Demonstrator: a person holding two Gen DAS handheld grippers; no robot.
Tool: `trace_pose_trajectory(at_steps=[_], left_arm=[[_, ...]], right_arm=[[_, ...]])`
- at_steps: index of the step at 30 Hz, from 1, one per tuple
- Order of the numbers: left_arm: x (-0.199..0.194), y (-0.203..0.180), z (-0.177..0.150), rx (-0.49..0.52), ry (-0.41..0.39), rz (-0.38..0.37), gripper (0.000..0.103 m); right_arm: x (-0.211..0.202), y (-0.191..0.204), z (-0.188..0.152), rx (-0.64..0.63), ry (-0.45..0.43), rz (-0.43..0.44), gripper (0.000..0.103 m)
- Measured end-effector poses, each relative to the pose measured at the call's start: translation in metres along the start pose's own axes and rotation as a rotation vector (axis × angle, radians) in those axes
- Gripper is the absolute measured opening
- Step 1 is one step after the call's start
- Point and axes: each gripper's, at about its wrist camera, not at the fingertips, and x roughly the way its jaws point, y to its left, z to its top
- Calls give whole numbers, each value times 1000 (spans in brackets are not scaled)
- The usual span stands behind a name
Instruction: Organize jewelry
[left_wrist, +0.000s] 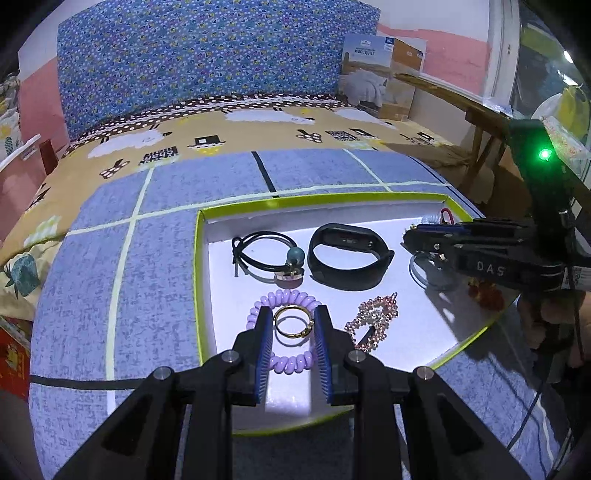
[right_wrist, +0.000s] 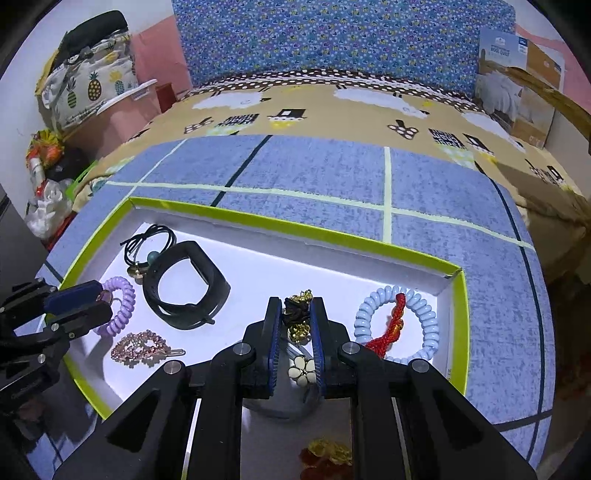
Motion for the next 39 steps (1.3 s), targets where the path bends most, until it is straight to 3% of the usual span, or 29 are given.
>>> trace_pose_trajectory(at_steps=[9, 20, 28, 39], left_arm=[[0, 0, 1, -3, 3, -6, 24], [-5, 0, 0, -5, 4, -7, 26], [-34, -5, -10, -8, -55, 3, 26], [-85, -26, -39, -17, -147, 23, 26]], right_arm=[[-7, 1, -2, -4, -13, -3, 26], [-26, 9, -7, -18, -50, 14, 27], [-58, 21, -23, -15, -107, 37, 27], [-118, 34, -72, 11, -203, 19, 27]])
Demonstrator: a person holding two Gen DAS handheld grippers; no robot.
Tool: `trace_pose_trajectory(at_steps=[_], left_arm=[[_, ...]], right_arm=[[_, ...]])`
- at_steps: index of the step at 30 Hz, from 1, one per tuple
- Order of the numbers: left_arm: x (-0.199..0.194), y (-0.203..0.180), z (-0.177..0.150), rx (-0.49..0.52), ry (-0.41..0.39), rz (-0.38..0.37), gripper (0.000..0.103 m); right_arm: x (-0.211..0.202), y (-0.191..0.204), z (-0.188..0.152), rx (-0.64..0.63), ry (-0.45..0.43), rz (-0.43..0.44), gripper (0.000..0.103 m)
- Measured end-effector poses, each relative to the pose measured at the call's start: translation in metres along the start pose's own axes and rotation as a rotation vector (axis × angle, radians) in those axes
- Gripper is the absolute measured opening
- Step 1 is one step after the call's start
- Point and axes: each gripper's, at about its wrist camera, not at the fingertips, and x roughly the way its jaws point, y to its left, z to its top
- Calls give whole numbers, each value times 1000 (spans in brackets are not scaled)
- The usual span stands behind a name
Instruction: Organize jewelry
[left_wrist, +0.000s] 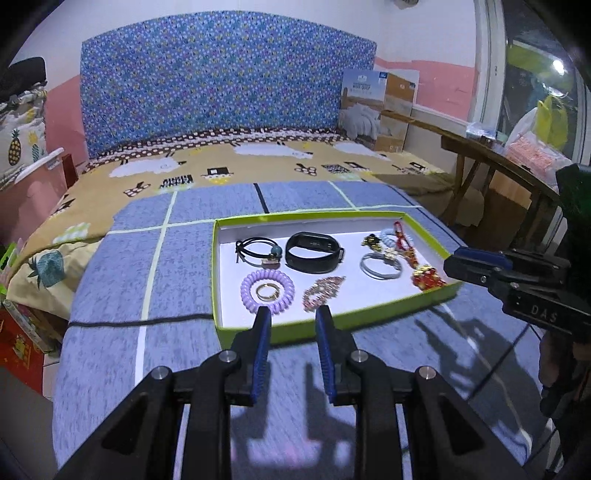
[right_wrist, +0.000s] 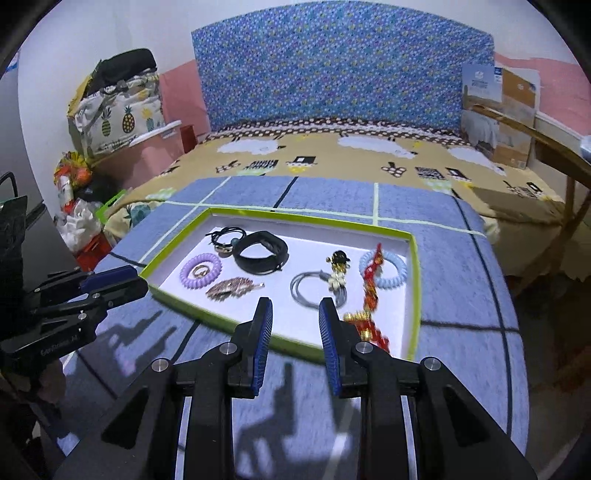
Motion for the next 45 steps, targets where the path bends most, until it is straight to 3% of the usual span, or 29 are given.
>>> trace_pose_trajectory(at_steps=[17, 19, 22, 25, 45], left_arm=[[-55, -21, -51, -8, -66, 20, 30], [-59, -20, -55, -23, -77, 21, 30], [-65, -19, -59, -40, -102, 7, 30], [-69, -20, -63, -35, -127, 9, 30], [-68, -25, -70, -13, -118, 32, 30]], right_arm=[[-69, 23, -69, 6, -107, -69, 28], [-72, 25, -74, 13, -113, -81, 30], [-78, 27, -84, 20, -123, -93, 43], [-81, 31, -91, 19, -130, -104, 45], [-82, 35, -99, 8, -118, -129, 45]])
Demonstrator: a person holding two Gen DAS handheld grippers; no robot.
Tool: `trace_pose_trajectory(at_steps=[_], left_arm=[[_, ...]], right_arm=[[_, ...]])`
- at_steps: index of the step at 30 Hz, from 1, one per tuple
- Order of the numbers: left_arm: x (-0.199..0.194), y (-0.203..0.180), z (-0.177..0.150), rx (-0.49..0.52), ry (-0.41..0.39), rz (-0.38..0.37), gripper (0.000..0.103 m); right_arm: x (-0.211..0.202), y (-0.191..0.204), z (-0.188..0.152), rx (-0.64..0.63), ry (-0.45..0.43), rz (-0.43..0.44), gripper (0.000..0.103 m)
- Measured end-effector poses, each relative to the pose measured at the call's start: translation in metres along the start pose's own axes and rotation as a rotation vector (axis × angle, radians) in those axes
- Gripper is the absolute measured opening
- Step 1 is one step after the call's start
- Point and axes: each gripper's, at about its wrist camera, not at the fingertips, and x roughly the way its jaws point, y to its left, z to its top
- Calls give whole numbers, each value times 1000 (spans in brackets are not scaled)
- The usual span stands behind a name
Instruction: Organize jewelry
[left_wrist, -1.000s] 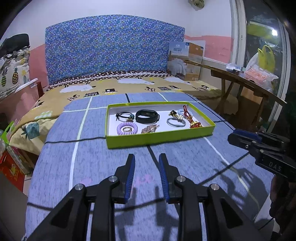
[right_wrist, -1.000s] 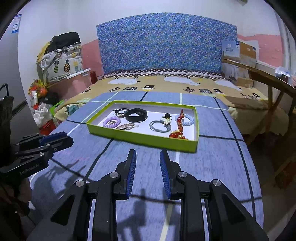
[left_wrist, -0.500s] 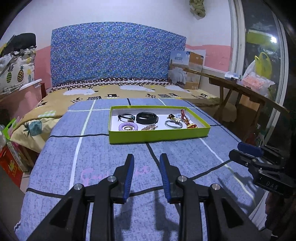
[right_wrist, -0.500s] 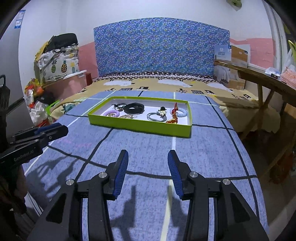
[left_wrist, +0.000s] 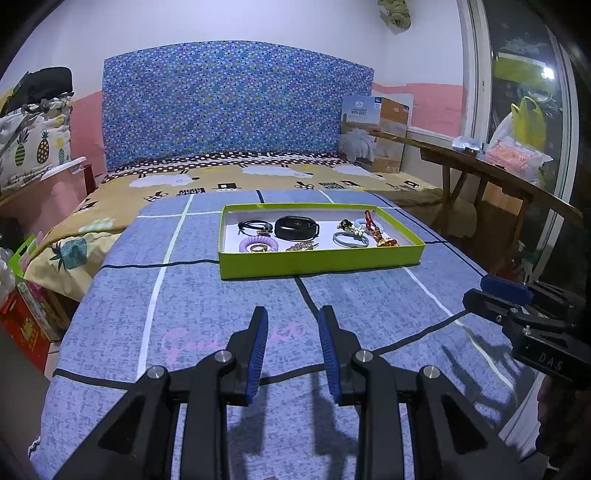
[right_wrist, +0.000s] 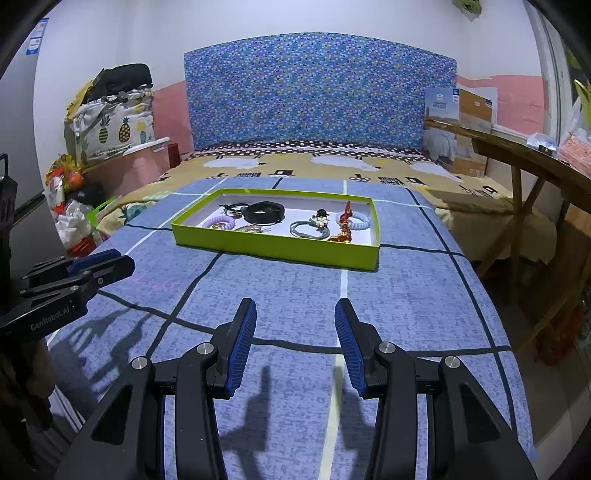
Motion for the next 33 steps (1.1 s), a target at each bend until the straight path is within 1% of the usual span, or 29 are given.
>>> trace_pose_trajectory(at_steps=[14, 33], left_arm=[[2, -5, -1, 8, 4, 7, 30], [0, -1, -3, 13, 6, 10, 30]], right_arm=[[2, 2, 0, -5, 7, 0, 45], [2, 1, -1, -1, 12, 1, 45]])
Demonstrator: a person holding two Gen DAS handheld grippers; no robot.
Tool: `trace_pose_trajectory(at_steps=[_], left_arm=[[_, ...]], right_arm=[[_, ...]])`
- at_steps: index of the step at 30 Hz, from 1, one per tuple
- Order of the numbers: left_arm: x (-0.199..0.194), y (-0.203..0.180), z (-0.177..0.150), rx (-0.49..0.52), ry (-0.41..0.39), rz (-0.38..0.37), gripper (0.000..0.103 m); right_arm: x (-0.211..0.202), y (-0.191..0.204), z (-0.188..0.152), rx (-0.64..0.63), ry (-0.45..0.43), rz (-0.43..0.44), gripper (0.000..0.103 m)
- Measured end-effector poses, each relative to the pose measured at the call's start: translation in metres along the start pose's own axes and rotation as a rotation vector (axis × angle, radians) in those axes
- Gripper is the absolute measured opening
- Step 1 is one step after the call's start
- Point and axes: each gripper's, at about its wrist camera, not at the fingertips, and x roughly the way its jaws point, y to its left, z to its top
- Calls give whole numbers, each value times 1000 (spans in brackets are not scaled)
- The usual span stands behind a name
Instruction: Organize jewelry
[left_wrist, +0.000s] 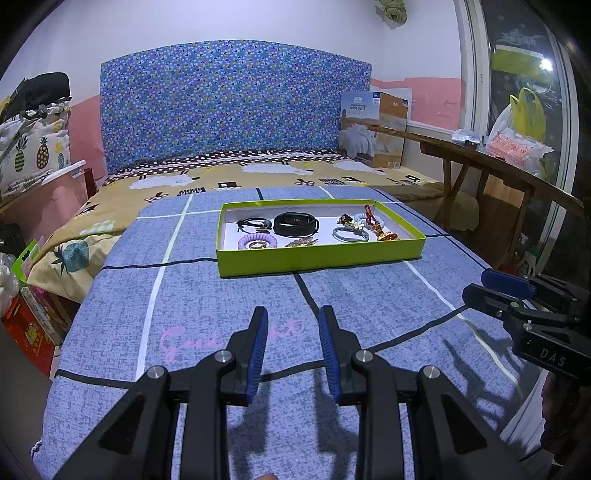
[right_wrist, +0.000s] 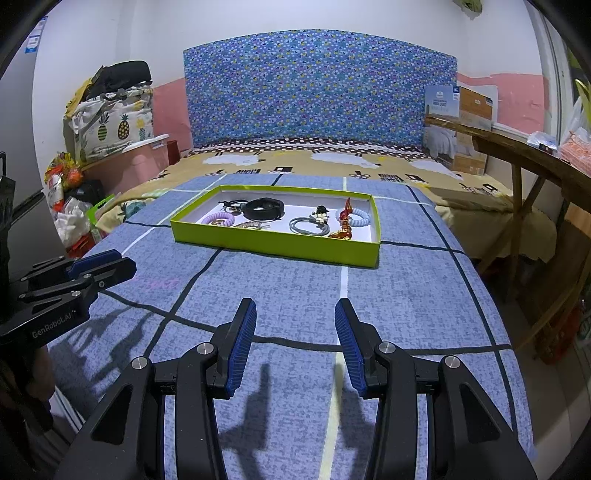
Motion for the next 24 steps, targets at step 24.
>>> trace_pose_trajectory(at_steps=[24], left_arm=[[-4, 4, -1, 8, 2, 14, 30]], right_arm=[[0, -1, 0, 0, 5, 0, 45]])
